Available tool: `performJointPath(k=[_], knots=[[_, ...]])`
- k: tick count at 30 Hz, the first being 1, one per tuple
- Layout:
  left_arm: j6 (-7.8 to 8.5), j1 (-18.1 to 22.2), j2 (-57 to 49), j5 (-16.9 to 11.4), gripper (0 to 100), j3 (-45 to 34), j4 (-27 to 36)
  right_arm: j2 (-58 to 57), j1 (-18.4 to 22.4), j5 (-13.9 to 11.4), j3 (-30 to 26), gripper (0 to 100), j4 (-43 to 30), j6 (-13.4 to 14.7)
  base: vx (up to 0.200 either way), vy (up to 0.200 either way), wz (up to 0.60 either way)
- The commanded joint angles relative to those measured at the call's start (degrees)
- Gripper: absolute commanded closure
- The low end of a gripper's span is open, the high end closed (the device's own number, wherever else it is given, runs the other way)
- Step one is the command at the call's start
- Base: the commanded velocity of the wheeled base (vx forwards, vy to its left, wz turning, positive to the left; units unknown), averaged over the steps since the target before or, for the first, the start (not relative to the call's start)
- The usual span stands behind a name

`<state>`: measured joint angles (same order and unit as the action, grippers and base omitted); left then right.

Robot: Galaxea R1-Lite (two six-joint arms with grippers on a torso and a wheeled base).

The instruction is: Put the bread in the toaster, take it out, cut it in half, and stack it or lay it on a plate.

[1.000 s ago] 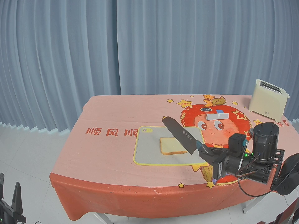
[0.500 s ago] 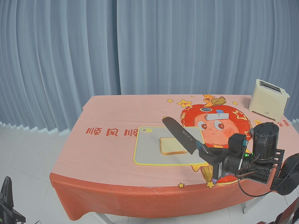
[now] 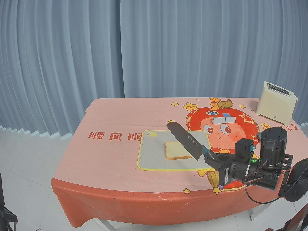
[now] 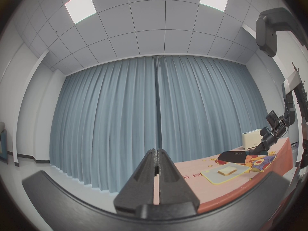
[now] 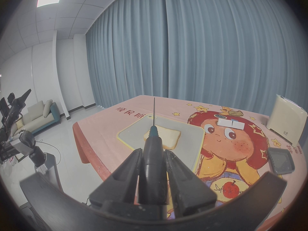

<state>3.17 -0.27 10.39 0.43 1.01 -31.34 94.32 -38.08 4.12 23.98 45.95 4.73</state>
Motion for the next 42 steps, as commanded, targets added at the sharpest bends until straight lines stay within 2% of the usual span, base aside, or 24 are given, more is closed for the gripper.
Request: performJointPath(k=[1, 15, 25, 29, 30, 32, 33, 35, 39, 41, 42], knots=[[-0.01, 0.1, 12.3, -0.8, 100, -1.0, -8.2, 0.1, -0.1, 0.0, -0.1, 100, 0.0, -0.1, 0.0, 0.0, 0.0], [0.08, 0.3, 26.5, -2.5, 100, -1.0, -20.2, 0.3, -0.1, 0.1, -0.1, 100, 0.0, -0.1, 0.0, 0.0, 0.0], [0.35, -0.1, 38.4, -5.4, 100, -0.9, -27.7, 0.4, -0.1, 0.2, -0.2, 100, 0.0, -0.1, 0.0, 0.0, 0.0], [0.96, -0.3, 41.6, -6.9, 100, 0.1, -28.6, 0.3, -0.1, 0.2, -0.3, 100, 0.0, -0.1, 0.0, 0.0, 0.0], [1.66, -0.4, 43.1, -8.3, 100, 1.4, -28.4, 0.3, -0.2, 0.2, -0.6, 100, 0.0, -0.1, 0.0, 0.0, 0.0], [1.93, -0.4, 44.3, -9.9, 100, 2.3, -28.3, 0.3, -0.2, 0.2, -0.6, 100, 0.0, -0.2, 0.0, 0.0, 0.0], [2.02, -0.9, 45.9, -11.8, 100, 3.3, -28.2, 0.3, -0.2, 0.2, -0.6, 100, 0.0, -0.2, 0.0, 0.0, 0.0], [2.28, -2.0, 47.7, -12.9, 100, 4.3, -28.2, 0.4, -0.2, 0.3, -0.5, 100, 0.0, -0.2, 0.0, 0.0, 0.0], [1.93, -5.1, 49.1, -13.5, 100, 7.2, -28.0, 0.6, -0.2, 0.4, -0.5, 100, 0.0, -0.2, 0.0, 0.0, 0.0], [1.93, -5.1, 49.1, -13.5, 100, 7.2, -28.0, 0.6, -0.2, 0.4, -0.5, 100, 0.0, -0.2, 0.0, 0.0, 0.0], [1.75, -7.5, 50.7, -13.8, 100, 10.7, -27.5, 0.4, -0.3, 0.6, -0.4, 100, 0.0, -0.2, 0.0, 0.0, 0.0]])
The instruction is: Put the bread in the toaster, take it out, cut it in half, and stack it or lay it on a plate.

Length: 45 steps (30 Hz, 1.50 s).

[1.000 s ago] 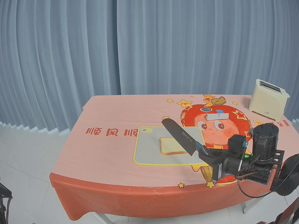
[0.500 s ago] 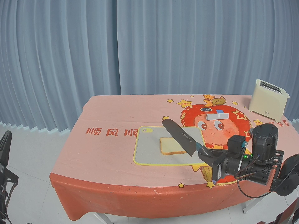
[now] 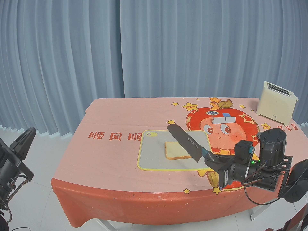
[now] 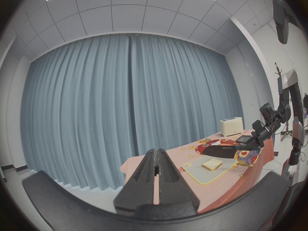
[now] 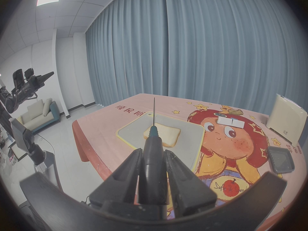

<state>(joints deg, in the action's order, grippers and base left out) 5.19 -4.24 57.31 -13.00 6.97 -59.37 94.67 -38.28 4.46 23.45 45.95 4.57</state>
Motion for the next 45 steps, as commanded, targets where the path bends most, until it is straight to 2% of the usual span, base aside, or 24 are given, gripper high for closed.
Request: performJointPath(k=[1, 4, 8, 10, 14, 15, 16, 17, 19, 22, 25, 28, 29, 31, 33, 37, 39, 45], knots=[[-0.36, -5.3, 5.4, -0.3, 100, 6.8, 0.7, 0.0, 0.0, 0.7, 0.1, 100, 0.0, 0.0, 0.0, 0.0, 0.0], [-0.53, -8.0, 7.1, -0.1, 100, 10.2, 1.0, -0.2, 0.0, 1.2, 0.1, 100, 0.0, 0.0, 0.0, 0.0, 0.0], [-0.53, -8.6, 9.7, -0.2, 100, 12.4, 1.5, -0.1, 0.0, 1.2, 0.1, 100, 0.0, 0.0, 0.0, 0.0, 0.0], [-0.18, -10.1, 14.6, -0.2, 100, 14.3, 1.8, 0.2, 0.0, 1.2, -0.1, 100, 0.0, 0.0, 0.0, 0.0, 0.0], [-0.53, -16.0, 19.9, 0.2, 100, 18.1, 2.0, 0.1, 0.0, 1.5, 0.1, 100, 0.0, 0.0, 0.0, 0.0, 0.0], [-0.97, -17.3, 20.9, 0.2, 100, 19.6, 2.2, 0.1, 0.0, 1.8, 0.2, 100, 0.0, 0.0, 0.0, 0.0, 0.0], [-2.38, -19.2, 22.7, 0.3, 100, 22.0, 2.1, 0.1, 0.0, 2.0, 0.2, 100, 0.0, -0.1, 0.0, 0.0, 0.0], [-2.38, -19.2, 22.7, 0.3, 100, 22.0, 2.1, 0.1, 0.0, 2.0, 0.2, 100, 0.0, -0.1, 0.0, 0.0, 0.0], [-5.28, -21.6, 27.6, 0.7, 100, 26.2, 2.1, 0.2, -0.2, 2.1, 0.0, 100, 0.0, -0.4, 0.0, 0.0, 0.0], [-5.02, -22.1, 31.1, 1.0, 100, 28.1, 2.0, 0.2, -0.7, 2.9, -0.1, 100, 0.0, -1.0, 0.0, 0.0, 0.0], [-4.84, -24.8, 33.8, 1.5, 100, 30.3, 2.2, 0.2, -1.2, 4.1, -0.1, 100, 0.0, -1.1, 0.0, 0.0, 0.0], [-5.11, -27.0, 34.4, 3.3, 100, 32.2, 3.5, 0.3, -1.4, 4.2, -0.1, 100, 0.0, -1.1, 0.0, 0.0, 0.0], [-5.11, -29.0, 34.5, 6.9, 100, 34.2, 6.9, 0.3, -1.9, 4.4, -0.1, 100, 0.0, -1.1, 0.0, 0.0, 0.0], [-5.11, -31.0, 35.6, 10.5, 100, 36.3, 10.8, 0.3, -2.4, 5.0, -0.1, 100, 0.0, -1.1, 0.0, 0.0, 0.0], [-5.19, -32.1, 35.9, 12.1, 100, 37.2, 12.4, 0.4, -2.6, 5.3, 0.0, 100, 0.0, -1.1, 0.0, 0.0, 0.0], [-5.28, -33.5, 36.0, 11.9, 100, 38.2, 12.7, 0.4, -2.6, 5.4, 0.1, 100, 0.0, -1.1, 0.0, 0.0, 0.0], [-4.84, -34.5, 37.2, 11.9, 100, 40.2, 13.3, 0.6, -2.6, 5.4, 0.1, 100, 0.0, -1.1, 0.0, 0.0, 0.0], [-3.79, -34.3, 41.7, 11.9, 100, 43.4, 13.8, 1.0, -3.6, 6.2, 0.2, 100, 0.0, -1.0, 0.0, 0.0, 0.0]])
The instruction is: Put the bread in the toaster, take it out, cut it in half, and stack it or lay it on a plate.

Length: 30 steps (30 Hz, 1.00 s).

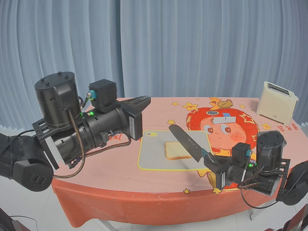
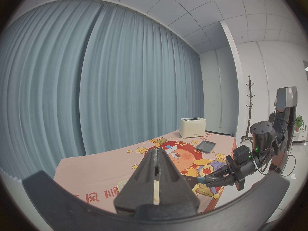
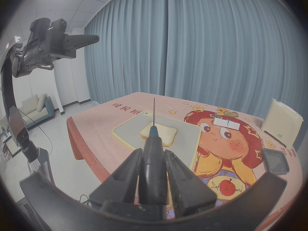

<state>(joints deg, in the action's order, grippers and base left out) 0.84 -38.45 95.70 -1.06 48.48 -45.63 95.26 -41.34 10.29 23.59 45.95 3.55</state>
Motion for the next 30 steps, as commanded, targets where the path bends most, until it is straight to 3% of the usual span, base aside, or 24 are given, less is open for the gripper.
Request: performJointPath(k=[1, 7, 13, 17, 21, 26, 30], knots=[[0.65, 0.0, 5.0, 0.0, 100, 2.1, -0.2, 0.4, -0.5, 0.6, 0.1, 100, 0.0, 0.1, 0.0, 0.0, 0.0], [1.27, -0.1, 10.1, -1.0, 100, -0.2, -1.2, 1.4, -1.1, 0.7, 0.3, 100, 0.0, 0.4, 0.0, 0.0, 0.0], [1.53, 0.5, 13.5, -5.1, 100, -0.5, -7.5, 3.2, -1.6, 0.7, 0.2, 100, 0.4, 0.7, 0.0, 0.0, 0.0], [1.27, 1.7, 13.6, -7.8, 100, 0.3, -7.9, 3.3, -1.7, 0.7, 0.4, 100, 0.3, 0.8, 0.0, 0.0, 0.0], [0.83, 1.6, 18.3, -8.2, 100, 3.7, -9.0, 3.1, -1.3, 0.7, 0.5, 100, 0.3, 0.8, 0.0, 0.0, 0.0], [0.13, 1.4, 24.6, -8.0, 100, 7.8, -16.9, 2.7, -1.1, 0.8, 1.1, 100, 0.1, 0.8, 0.0, 0.0, 0.0], [0.21, 0.2, 25.8, -8.2, 100, 7.7, -17.0, 2.7, -1.1, 0.9, 1.1, 100, 0.1, 0.7, 0.0, 0.0, 0.0]])
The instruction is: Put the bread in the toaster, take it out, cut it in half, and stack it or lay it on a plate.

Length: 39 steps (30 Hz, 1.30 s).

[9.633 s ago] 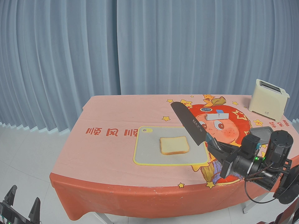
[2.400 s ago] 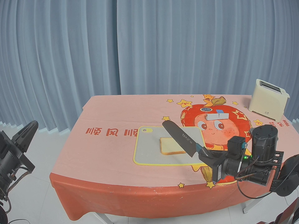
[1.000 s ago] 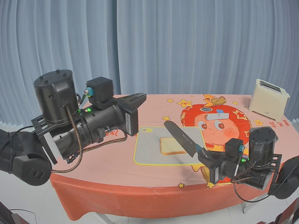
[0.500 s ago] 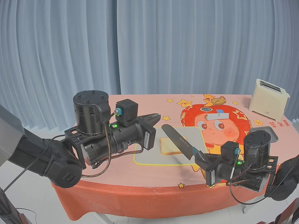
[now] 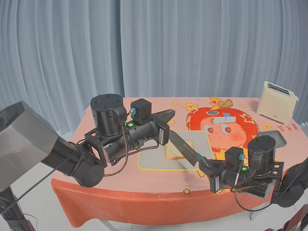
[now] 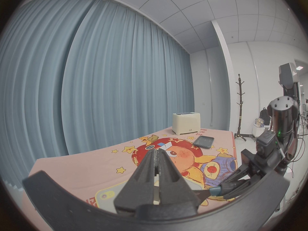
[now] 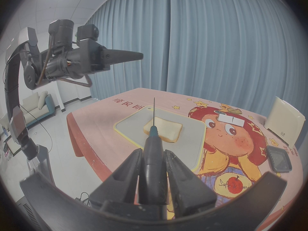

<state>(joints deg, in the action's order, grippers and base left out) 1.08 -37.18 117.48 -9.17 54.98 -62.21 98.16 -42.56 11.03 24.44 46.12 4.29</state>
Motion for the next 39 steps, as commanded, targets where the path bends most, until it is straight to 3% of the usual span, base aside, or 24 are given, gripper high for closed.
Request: performJointPath(k=[1, 4, 8, 15, 19, 39], knots=[[-0.03, -1.1, 4.0, -0.1, 100, 1.3, -0.5, -0.3, 0.2, 0.1, 0.3, 100, -0.1, -0.1, 0.0, 0.0, 0.0], [0.67, -1.4, 4.0, -0.5, 100, 3.3, 1.0, -0.3, 0.7, 0.1, 0.4, 100, -0.1, -0.1, 0.0, 0.0, 0.0], [1.55, -0.7, 3.3, -1.2, 100, 7.4, 7.9, 0.1, 0.9, 0.0, 0.4, 100, 0.0, 0.0, 0.0, 0.0, 0.0], [1.29, 1.5, 4.1, -1.4, 100, 6.6, 4.4, 0.6, 0.8, 0.2, 1.3, 100, -0.2, 1.2, 0.0, 0.0, 0.0], [0.85, 1.4, 4.9, -1.5, 100, 8.0, 3.8, 1.9, 0.3, 3.1, 2.5, 100, -0.1, 2.7, 0.0, 0.0, 0.0], [1.11, 1.6, 10.3, -2.4, 100, 9.4, 3.5, 4.1, -1.2, 3.3, 2.8, 100, 0.1, 3.0, 0.0, 0.0, 0.0]])
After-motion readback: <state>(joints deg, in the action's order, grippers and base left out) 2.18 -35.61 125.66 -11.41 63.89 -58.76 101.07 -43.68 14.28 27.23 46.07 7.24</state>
